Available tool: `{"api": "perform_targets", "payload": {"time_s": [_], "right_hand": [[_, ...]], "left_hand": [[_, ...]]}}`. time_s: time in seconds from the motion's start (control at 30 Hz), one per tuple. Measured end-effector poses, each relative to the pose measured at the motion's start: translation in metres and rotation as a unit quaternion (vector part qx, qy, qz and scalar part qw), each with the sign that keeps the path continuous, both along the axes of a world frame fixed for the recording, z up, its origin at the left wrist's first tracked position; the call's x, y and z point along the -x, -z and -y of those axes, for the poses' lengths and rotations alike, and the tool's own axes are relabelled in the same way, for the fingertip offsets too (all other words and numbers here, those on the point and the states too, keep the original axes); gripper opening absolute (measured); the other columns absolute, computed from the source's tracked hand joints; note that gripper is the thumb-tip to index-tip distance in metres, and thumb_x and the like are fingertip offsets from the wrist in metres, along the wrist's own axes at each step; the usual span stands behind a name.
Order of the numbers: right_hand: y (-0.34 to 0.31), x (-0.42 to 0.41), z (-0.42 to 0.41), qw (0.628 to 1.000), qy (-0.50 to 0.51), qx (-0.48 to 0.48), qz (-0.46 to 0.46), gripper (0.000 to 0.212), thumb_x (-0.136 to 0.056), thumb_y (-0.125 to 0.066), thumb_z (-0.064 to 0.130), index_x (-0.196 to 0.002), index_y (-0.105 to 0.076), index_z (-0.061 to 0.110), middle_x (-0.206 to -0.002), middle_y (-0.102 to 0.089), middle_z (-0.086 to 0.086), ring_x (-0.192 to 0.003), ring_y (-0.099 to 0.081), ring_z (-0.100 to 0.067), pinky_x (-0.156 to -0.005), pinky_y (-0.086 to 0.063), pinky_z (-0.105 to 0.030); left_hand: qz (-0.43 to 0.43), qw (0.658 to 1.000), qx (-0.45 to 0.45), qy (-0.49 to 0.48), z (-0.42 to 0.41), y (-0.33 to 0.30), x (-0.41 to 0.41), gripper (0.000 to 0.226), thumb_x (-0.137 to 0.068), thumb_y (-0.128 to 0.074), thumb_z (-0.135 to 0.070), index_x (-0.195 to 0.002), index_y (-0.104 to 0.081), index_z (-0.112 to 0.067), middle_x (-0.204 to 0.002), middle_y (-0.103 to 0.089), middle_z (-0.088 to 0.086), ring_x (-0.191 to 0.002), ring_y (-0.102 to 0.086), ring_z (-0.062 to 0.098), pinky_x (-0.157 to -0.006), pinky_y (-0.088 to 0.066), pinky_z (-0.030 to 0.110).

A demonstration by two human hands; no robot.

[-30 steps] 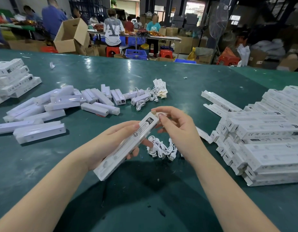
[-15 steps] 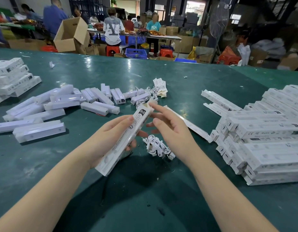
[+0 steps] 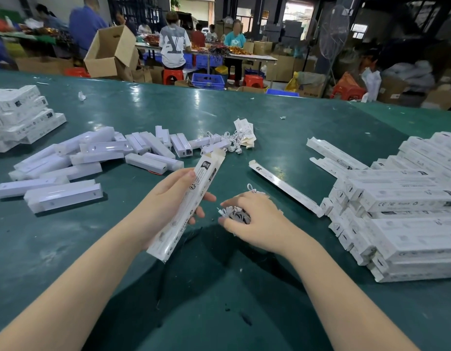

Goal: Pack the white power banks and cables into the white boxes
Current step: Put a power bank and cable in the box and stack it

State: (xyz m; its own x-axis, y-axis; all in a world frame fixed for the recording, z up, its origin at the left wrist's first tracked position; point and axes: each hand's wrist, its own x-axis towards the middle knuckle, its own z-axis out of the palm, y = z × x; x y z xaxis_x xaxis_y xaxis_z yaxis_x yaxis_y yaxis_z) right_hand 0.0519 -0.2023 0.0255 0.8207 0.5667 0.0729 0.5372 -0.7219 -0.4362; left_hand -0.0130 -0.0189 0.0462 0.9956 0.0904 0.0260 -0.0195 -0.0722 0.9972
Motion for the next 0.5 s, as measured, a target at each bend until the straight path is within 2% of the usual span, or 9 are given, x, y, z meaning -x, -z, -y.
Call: {"api": "perform_targets", "payload": {"time_s": [0.07,0.17,0.27,0.37,0.43,0.5], "right_hand": [[-0.0008,0.0007,0.0008,0.999,-0.016,0.021,0.020,0.047,-0.083,-0.067,0.053,-0.125,-0.063,0.033,-0.124,-0.058,0.005,-0.124,-0.043,-0.016,-0.109,-0.030,-0.037],[-0.0011,0.0003,-0.0011,0.996,-0.041,0.030,0.069,0.040,-0.083,-0.072,0.043,-0.121,-0.068,0.031,-0.119,-0.064,0.008,-0.114,-0.050,-0.014,-0.100,-0.035,-0.032],[-0.0021,0.0005,-0.0009,0.998,-0.042,-0.036,0.041,0.038,-0.085,-0.071,0.030,-0.123,-0.067,0.027,-0.116,-0.067,0.008,-0.110,-0.056,-0.011,-0.092,-0.040,-0.026],[-0.0025,0.0011,0.0022,0.994,-0.021,-0.103,0.020,0.040,-0.088,-0.066,0.020,-0.127,-0.065,0.029,-0.125,-0.065,0.012,-0.113,-0.054,-0.002,-0.095,-0.038,-0.017],[-0.0033,0.0021,0.0025,0.993,-0.013,-0.117,0.016,0.042,-0.089,-0.059,0.014,-0.127,-0.064,0.030,-0.119,-0.065,0.015,-0.097,-0.055,0.006,-0.089,-0.040,-0.015],[-0.0035,0.0029,0.0018,0.992,-0.010,-0.128,0.018,0.046,-0.091,-0.050,0.007,-0.130,-0.061,0.028,-0.118,-0.064,0.012,-0.085,-0.052,0.007,-0.085,-0.041,-0.016]], "left_hand": [[0.006,1.000,-0.015,-0.006,-0.0004,0.0008,-0.0012,0.028,-0.104,-0.037,-0.035,-0.120,-0.056,-0.023,-0.095,-0.074,0.005,-0.057,-0.059,0.012,-0.053,-0.051,0.022],[0.009,0.999,-0.035,-0.011,0.0001,0.0029,-0.0027,0.025,-0.103,-0.040,-0.036,-0.120,-0.056,-0.027,-0.093,-0.074,0.003,-0.060,-0.061,0.013,-0.054,-0.053,0.024],[0.006,0.999,-0.034,-0.001,0.0005,0.0045,-0.0026,0.025,-0.101,-0.045,-0.036,-0.125,-0.053,-0.035,-0.090,-0.073,0.002,-0.060,-0.062,0.015,-0.054,-0.055,0.026],[0.005,0.999,-0.027,0.018,-0.0007,0.0028,-0.0011,0.039,-0.101,-0.045,-0.026,-0.128,-0.044,-0.055,-0.090,-0.069,0.011,-0.063,-0.066,0.022,-0.055,-0.056,0.030],[0.010,0.999,-0.019,0.036,0.0003,0.0010,0.0004,0.051,-0.101,-0.042,-0.018,-0.122,-0.043,-0.064,-0.093,-0.063,0.019,-0.068,-0.069,0.029,-0.056,-0.057,0.035],[0.025,0.998,-0.016,0.050,0.0025,0.0007,0.0012,0.051,-0.100,-0.040,-0.013,-0.120,-0.045,-0.059,-0.098,-0.057,0.023,-0.072,-0.071,0.035,-0.055,-0.057,0.036]]}}
